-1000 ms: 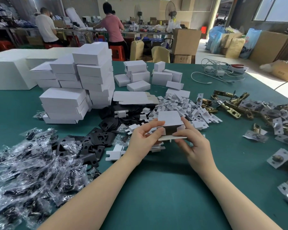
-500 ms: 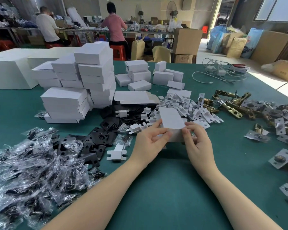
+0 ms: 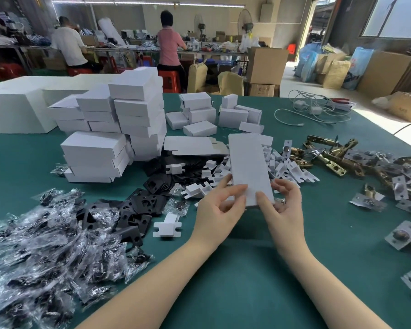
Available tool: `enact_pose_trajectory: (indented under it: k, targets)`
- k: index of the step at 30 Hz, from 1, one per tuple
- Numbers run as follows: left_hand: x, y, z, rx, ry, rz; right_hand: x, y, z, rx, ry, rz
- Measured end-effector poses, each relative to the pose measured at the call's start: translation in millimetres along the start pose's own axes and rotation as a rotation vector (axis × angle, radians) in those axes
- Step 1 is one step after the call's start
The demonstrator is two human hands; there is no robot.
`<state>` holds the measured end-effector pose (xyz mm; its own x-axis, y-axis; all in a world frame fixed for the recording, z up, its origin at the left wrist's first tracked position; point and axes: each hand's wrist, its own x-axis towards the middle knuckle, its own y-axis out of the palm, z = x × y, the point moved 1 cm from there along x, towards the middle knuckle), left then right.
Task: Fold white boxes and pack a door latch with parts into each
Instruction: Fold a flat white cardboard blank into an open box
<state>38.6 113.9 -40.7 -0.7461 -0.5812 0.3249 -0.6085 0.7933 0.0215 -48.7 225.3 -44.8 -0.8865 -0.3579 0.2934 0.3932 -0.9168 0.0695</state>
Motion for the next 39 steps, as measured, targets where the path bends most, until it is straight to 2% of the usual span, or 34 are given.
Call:
enact_pose_trajectory:
  k: [3, 6, 11, 13, 15, 17, 20, 24, 29, 34, 39]
  targets:
    - [-1, 3, 0, 0.028, 0.068, 0.011, 0, 1, -8, 0.112, 0.164, 0.088]
    - [0, 2, 4, 0.111, 0.086, 0.061, 1, 1, -12, 0.134, 0.211, 0.061]
    - [4, -3, 14, 0.514, 0.230, 0.175, 5, -8, -8, 0.046, 0.058, -0.051]
    - [5, -4, 15, 0.796, 0.310, 0.175, 6, -10, -3, -0.001, -0.013, -0.008]
    - [5, -5, 11, 1.033, 0.379, 0.097, 6, -13, 1, -0.092, -0.066, 0.078]
    - [4, -6, 8, 1.118, 0.445, 0.056, 5, -13, 4, -0.173, -0.100, 0.176]
    - [4, -7, 6, 1.110, 0.502, 0.019, 2, -10, 4, -0.208, -0.133, 0.229]
    - [7, -11, 8, 0.984, 0.513, -0.045, -6, -4, 6, -0.175, -0.145, 0.124]
    - [9, -12, 9, 0.916, 0.534, -0.127, -13, 3, 11, -0.107, -0.172, 0.072]
    - [9, -10, 8, 0.896, 0.536, -0.141, -12, 2, 9, 0.000, -0.154, 0.036]
    - [8, -8, 6, 0.899, 0.527, -0.157, -11, 5, 8, -0.017, -0.166, 0.064]
